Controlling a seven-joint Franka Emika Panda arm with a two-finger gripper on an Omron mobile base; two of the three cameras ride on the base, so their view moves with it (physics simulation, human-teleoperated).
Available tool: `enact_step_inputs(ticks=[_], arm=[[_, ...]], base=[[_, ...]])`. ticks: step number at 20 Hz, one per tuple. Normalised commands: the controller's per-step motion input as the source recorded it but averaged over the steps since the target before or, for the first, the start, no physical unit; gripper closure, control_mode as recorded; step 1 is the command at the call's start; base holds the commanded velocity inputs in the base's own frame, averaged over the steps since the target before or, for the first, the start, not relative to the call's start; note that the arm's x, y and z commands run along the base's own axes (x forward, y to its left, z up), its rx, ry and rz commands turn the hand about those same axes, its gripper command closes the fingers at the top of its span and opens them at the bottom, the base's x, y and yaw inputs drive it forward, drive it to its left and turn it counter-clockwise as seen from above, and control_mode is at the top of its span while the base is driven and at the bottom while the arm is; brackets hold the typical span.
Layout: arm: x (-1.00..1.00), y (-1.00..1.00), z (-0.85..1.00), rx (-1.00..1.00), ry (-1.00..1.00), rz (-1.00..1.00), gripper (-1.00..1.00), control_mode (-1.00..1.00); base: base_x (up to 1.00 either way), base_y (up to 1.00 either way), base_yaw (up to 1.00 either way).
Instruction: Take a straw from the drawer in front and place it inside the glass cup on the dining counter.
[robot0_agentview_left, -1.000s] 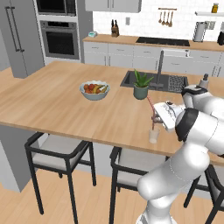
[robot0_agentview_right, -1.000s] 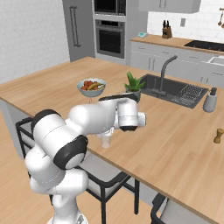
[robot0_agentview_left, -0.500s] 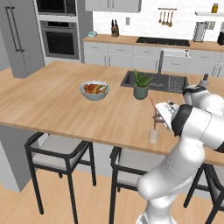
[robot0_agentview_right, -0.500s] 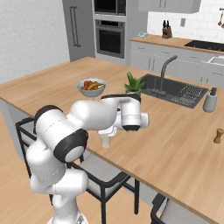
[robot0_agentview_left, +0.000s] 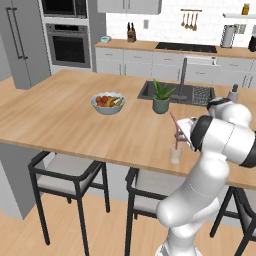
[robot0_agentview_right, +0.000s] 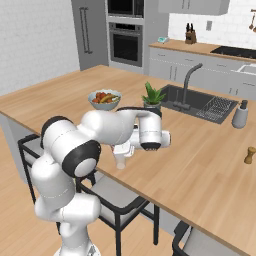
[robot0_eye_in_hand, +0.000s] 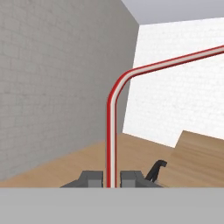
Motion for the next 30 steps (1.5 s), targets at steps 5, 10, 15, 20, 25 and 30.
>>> enact_step_inputs(ticks=[5, 10, 15, 20, 25, 30], arm=[[0.05, 0.0, -0.05, 0.0, 0.01, 0.0, 1.0, -1.0], [0.05, 0.0, -0.05, 0.01, 0.01, 0.0, 1.0, -1.0], [0.07, -0.01, -0.02, 0.01, 0.01, 0.0, 1.0, -1.0], [0.04, 0.0, -0.02, 0.01, 0.0, 0.0, 1.0, -1.0], [0.05, -0.03, -0.04, 0.01, 0.0, 0.0, 1.0, -1.0], [0.02, -0.11, -0.02, 0.01, 0.0, 0.0, 1.0, -1.0]], base=[[0.0, 0.0, 0.0], [0.0, 0.0, 0.0], [0.0, 0.0, 0.0], [0.0, 0.0, 0.0], [0.0, 0.0, 0.0], [0.0, 0.0, 0.0]])
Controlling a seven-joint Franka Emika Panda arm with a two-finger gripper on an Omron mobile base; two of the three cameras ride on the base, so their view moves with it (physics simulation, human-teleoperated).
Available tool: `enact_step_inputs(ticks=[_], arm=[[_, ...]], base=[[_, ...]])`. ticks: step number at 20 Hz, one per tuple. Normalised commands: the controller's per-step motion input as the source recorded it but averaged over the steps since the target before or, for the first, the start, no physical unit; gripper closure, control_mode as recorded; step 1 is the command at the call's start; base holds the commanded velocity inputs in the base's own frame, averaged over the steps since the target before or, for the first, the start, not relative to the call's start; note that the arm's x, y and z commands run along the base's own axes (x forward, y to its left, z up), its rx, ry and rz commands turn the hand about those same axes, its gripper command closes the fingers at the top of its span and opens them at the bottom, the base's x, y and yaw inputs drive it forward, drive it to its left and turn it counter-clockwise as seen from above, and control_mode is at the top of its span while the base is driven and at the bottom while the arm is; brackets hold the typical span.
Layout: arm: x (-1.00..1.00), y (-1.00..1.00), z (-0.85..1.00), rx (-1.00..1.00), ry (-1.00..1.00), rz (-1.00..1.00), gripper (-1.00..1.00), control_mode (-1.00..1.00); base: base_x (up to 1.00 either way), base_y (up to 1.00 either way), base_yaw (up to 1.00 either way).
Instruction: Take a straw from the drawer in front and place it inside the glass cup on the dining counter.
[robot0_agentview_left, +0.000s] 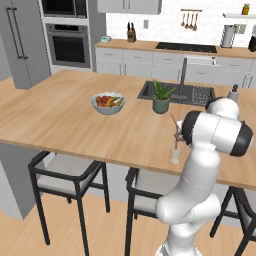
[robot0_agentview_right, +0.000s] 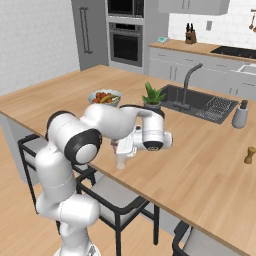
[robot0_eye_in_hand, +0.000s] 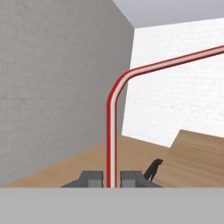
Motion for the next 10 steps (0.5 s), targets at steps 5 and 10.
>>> enact_step_inputs(ticks=[5, 10], arm=[[0.03, -0.1, -0.06, 0.02, 0.01, 0.0, 1.0, -1.0], [0.06, -0.03, -0.12, 0.01, 0.03, 0.0, 1.0, -1.0]], base=[[0.0, 0.0, 0.0], [0.0, 0.0, 0.0]])
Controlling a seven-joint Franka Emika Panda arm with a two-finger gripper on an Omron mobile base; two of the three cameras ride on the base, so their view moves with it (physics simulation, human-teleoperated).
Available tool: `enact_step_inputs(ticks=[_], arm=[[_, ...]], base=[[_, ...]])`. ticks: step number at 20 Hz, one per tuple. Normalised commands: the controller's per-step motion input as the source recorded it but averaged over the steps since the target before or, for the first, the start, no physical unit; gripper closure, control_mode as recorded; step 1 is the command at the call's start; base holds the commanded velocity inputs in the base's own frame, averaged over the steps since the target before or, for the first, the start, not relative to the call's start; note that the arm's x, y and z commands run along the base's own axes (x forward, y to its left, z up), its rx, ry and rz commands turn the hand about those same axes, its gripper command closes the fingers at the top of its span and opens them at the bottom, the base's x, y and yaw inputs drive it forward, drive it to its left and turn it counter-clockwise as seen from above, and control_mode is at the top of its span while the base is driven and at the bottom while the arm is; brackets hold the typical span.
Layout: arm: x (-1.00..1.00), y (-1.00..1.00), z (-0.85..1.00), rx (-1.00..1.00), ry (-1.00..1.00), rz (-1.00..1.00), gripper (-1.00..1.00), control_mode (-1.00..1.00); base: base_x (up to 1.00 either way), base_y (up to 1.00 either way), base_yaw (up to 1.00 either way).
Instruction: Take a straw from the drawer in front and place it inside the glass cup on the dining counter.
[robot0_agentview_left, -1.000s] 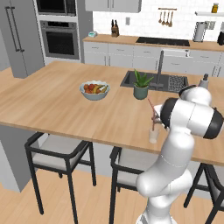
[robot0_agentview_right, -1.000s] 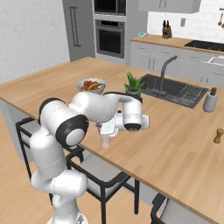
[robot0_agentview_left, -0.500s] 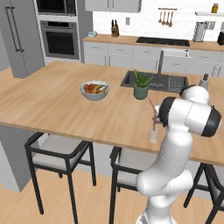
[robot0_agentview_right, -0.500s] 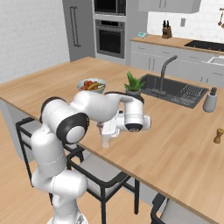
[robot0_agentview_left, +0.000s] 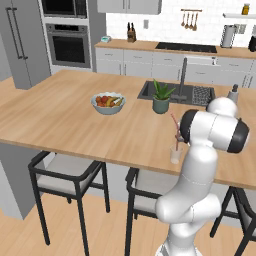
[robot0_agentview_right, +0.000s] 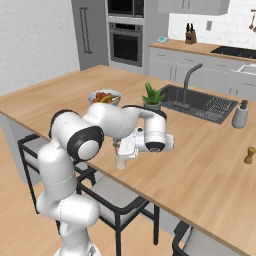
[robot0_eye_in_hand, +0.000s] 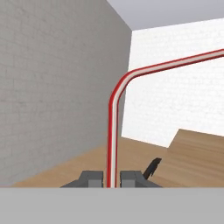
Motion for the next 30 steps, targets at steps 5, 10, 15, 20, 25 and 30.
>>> enact_step_inputs(ticks=[5, 10, 15, 20, 25, 30], arm=[[0.03, -0.03, -0.06, 0.01, 0.01, 0.0, 1.0, -1.0], [0.04, -0.05, -0.04, 0.02, 0.01, 0.0, 1.0, -1.0], [0.02, -0.02, -0.08, 0.01, 0.01, 0.0, 1.0, -1.0], [0.0, 0.0, -0.11, 0.0, 0.0, 0.0, 1.0, -1.0], [0.0, 0.0, -0.07, 0.0, 0.0, 0.0, 1.0, -1.0], [0.0, 0.0, 0.0, 0.0, 0.0, 0.0, 1.0, -1.0]], base=[[0.0, 0.0, 0.0], [0.0, 0.0, 0.0], [0.0, 0.0, 0.0], [0.0, 0.0, 0.0], [0.0, 0.0, 0.0], [0.0, 0.0, 0.0]])
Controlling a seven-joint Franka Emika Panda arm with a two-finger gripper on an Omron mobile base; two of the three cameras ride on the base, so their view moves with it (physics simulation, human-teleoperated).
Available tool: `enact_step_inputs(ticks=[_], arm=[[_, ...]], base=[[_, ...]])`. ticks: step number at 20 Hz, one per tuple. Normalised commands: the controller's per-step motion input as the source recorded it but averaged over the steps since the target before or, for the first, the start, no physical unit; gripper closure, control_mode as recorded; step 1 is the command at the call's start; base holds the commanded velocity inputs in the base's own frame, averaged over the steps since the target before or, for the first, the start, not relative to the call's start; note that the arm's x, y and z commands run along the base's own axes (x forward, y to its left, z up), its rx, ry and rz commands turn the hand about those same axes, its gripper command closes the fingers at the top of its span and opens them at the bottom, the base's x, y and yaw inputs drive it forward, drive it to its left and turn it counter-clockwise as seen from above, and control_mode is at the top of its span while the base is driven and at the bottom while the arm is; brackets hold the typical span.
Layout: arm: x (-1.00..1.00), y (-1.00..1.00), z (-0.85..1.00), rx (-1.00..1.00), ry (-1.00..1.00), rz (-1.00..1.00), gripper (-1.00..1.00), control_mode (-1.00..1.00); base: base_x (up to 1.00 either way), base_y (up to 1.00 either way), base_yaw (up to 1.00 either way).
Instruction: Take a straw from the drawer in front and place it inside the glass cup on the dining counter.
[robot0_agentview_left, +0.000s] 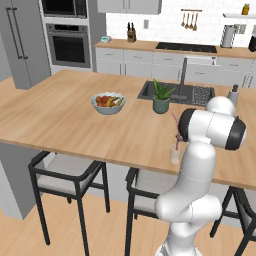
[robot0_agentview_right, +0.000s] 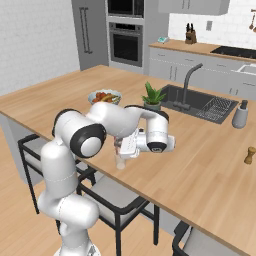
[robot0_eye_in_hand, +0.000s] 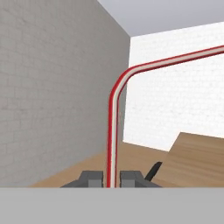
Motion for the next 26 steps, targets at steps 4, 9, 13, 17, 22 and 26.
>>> enact_step_inputs(ticks=[4, 9, 13, 17, 22, 26], arm=[[0.0, 0.0, 0.0, 0.0, 0.0, 0.0, 1.0, -1.0], [0.0, -0.01, 0.0, 0.01, 0.0, 0.0, 1.0, -1.0], [0.0, 0.0, 0.03, 0.02, 0.0, 0.0, 1.0, -1.0], [0.0, 0.0, 0.07, 0.05, 0.0, 0.0, 1.0, -1.0], [0.02, -0.06, 0.0, 0.03, 0.0, 0.0, 1.0, -1.0], [0.0, -0.09, -0.09, 0.0, 0.0, 0.0, 1.0, -1.0]], base=[[0.0, 0.0, 0.0], [0.0, 0.0, 0.0], [0.0, 0.0, 0.0], [0.0, 0.0, 0.0], [0.0, 0.0, 0.0], [0.0, 0.0, 0.0]])
